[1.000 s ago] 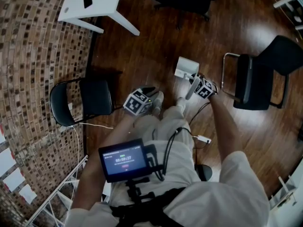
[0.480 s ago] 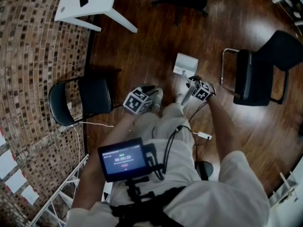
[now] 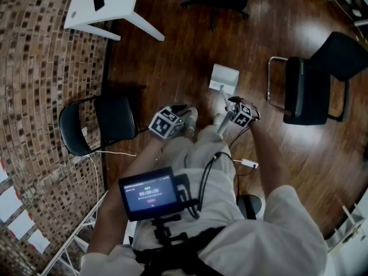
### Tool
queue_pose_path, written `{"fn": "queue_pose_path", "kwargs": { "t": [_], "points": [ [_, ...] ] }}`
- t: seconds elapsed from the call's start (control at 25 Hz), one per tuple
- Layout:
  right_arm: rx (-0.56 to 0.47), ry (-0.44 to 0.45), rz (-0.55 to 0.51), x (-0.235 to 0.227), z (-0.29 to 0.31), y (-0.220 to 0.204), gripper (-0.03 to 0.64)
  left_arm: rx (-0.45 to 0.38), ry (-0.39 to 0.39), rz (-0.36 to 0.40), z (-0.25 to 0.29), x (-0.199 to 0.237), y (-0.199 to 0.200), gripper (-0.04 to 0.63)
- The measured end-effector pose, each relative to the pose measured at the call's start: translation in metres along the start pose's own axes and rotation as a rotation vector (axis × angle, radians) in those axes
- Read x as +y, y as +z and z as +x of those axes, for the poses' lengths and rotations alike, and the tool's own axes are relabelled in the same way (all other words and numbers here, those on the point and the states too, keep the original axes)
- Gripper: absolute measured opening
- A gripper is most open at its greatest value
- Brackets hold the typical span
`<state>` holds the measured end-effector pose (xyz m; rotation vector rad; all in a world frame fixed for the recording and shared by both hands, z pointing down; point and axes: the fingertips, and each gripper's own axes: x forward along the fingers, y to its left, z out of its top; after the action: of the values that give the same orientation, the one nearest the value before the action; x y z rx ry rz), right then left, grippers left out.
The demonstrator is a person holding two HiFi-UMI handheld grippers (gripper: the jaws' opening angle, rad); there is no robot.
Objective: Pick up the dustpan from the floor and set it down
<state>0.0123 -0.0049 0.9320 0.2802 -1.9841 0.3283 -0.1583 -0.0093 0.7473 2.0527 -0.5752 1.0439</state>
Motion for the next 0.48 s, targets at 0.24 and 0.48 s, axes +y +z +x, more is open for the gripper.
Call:
{"fn": "queue_pose_path", "kwargs": {
  "t": [0.24,0.48],
  "points": [
    [0.03,-0.01,0.022,0.018,0.004,-0.01,0.223,0.006,-0.011,0.01,-0.004,-0.001,-0.01,0.097],
    [0.039,-0.04,0.062,0.031,0.003,-0.017,0.224,0.013,-0.022,0.028,-0.008,-0.002,-0.023,0.097]
  ]
}}
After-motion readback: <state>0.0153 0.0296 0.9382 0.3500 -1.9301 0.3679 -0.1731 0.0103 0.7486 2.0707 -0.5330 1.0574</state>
